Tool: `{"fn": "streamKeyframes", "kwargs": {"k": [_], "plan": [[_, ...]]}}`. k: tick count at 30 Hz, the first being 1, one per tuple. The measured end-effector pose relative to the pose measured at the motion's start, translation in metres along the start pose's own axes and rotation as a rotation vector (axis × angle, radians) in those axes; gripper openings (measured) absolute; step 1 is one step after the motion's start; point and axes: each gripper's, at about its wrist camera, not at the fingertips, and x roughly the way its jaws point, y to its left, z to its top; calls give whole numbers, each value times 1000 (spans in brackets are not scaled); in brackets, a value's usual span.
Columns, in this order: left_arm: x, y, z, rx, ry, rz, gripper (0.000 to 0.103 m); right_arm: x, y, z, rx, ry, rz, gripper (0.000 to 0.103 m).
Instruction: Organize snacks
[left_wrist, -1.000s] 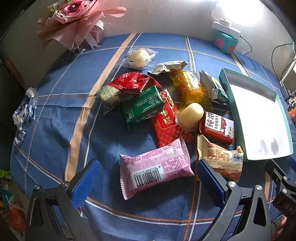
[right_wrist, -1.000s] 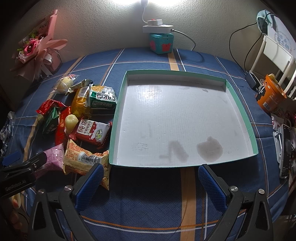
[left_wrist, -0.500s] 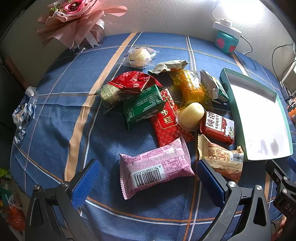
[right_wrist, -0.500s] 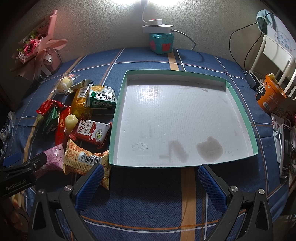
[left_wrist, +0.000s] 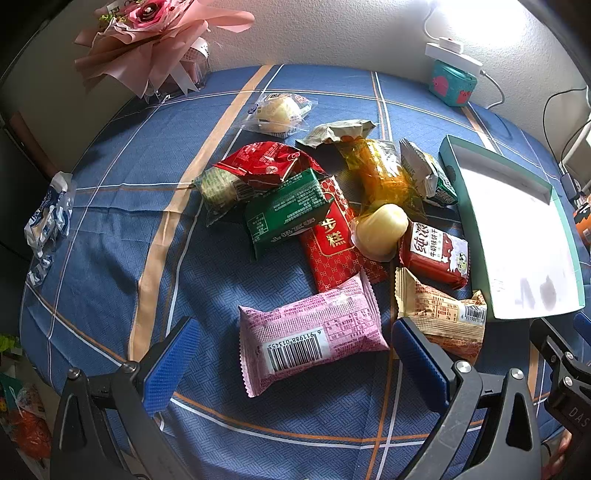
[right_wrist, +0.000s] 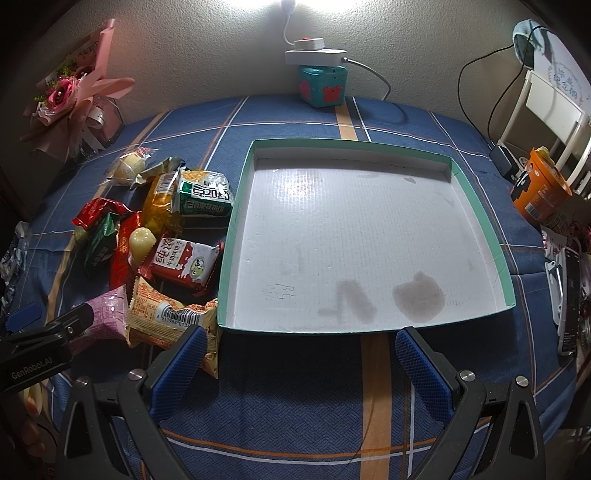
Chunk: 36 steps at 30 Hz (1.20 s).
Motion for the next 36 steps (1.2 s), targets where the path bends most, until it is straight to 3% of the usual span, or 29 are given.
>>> {"fn": "streamKeyframes", "kwargs": {"k": [28,33,36], "plan": [[1,4,0,-19,-1,3,103,1,3,-1,-5,-1,10,103],[7,24,3,-114,16,25,103,2,13,1,26,15,135,103],[17,36,3,-181,58,16,103,4,34,1,-25,24,161,103]]}}
